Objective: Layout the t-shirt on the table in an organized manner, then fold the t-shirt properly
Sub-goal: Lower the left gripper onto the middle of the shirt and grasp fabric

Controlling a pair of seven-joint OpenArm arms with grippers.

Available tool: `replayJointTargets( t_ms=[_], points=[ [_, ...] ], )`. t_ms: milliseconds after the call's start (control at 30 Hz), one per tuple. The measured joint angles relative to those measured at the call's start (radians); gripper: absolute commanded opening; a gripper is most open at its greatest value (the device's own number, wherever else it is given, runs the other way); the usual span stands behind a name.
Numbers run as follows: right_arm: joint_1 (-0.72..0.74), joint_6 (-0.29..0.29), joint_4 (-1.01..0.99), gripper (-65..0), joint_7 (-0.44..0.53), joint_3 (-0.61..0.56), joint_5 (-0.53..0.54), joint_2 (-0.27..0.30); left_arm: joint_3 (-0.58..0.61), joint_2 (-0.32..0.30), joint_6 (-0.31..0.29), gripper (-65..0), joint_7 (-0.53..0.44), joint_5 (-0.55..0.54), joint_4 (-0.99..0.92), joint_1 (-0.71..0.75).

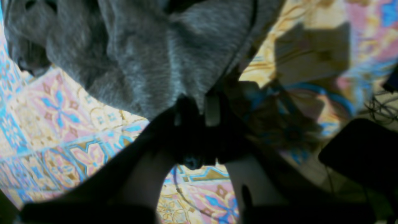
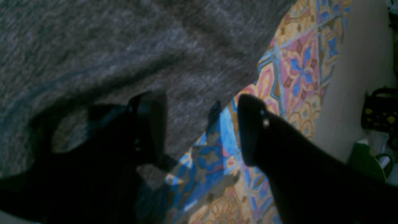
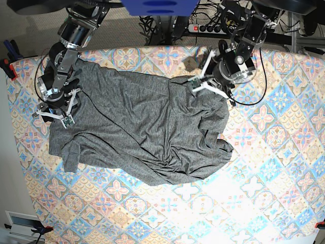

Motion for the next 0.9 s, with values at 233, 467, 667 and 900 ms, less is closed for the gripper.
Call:
replayJointTargets(
  t_ms=[233, 467, 667, 900],
  points=[
    [0.000, 0.000, 0.000, -30.1, -0.001, 0.000, 0.000, 0.000, 0.026, 0.058, 0.001, -57.2, 0.021, -0.062, 0.004, -0.037],
    [-0.001, 0.000, 0.000, -30.1, 0.000, 0.000, 0.004, 0.000, 0.082, 0.204, 0.001, -57.2, 0.167, -0.241, 0.006, -0.163],
    [-0.008, -0.001, 0.000, -30.1, -0.002, 0.000, 0.004, 0.000, 0.093, 0.307, 0.001, -57.1, 0.236, -0.354, 0.011, -0.260],
    [-0.023, -0.009, -0.004, -30.1, 0.018, 0.000, 0.008, 0.001, 0.094, 0.370, 0.001, -57.1, 0.234, -0.446, 0.011, -0.296]
  ],
)
